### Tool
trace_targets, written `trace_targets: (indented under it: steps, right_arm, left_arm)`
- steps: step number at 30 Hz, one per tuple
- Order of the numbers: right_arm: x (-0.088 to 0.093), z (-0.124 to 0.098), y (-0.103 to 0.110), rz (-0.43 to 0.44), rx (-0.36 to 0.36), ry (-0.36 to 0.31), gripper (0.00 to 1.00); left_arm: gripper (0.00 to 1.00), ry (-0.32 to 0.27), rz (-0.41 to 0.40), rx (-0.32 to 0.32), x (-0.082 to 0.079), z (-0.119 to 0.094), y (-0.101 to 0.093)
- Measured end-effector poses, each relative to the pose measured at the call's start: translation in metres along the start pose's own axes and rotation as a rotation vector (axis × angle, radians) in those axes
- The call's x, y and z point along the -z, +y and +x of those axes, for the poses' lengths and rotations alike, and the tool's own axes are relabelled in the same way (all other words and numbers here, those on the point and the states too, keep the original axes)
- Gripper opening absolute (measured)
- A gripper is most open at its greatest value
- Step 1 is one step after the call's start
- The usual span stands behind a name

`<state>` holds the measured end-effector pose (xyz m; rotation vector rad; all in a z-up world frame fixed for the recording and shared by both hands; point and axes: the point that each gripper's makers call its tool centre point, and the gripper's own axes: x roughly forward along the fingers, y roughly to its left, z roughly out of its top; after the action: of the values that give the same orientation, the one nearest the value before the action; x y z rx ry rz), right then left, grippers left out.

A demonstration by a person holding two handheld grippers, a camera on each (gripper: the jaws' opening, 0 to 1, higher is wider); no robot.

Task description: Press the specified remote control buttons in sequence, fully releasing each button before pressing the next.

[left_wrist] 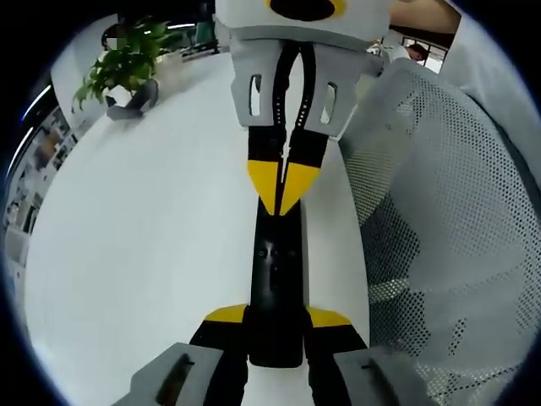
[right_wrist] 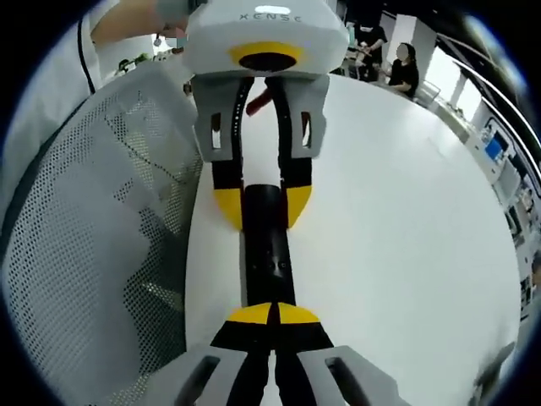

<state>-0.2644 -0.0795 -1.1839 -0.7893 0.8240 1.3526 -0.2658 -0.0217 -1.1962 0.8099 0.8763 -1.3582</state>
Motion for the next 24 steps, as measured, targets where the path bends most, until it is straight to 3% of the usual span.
trace_targets:
  steps: [7,12,15,20,24]
  right_arm:
    - [0.000,-0.003,0.000,0.083,0.013,-0.122,0.00]
    - [-0.002,-0.004,0.002,0.072,0.005,-0.129,0.00]
    - [-0.011,-0.007,-0.002,0.052,0.011,-0.156,0.03]
    - [-0.005,0.001,0.002,-0.017,-0.025,-0.074,0.06]
    - [-0.005,0.001,0.002,-0.021,-0.032,-0.079,0.06]
  left_arm:
    - [0.25,0.002,-0.001,0.002,0.000,0.000,0.000]
    - [0.25,0.000,-0.004,-0.001,0.000,-0.001,-0.001]
    - [0.25,-0.003,-0.005,0.000,0.000,-0.001,-0.001]
    - [0.25,-0.003,-0.006,0.001,0.000,-0.001,0.000]
    - [0.25,-0.007,-0.009,0.000,0.000,-0.001,0.000]
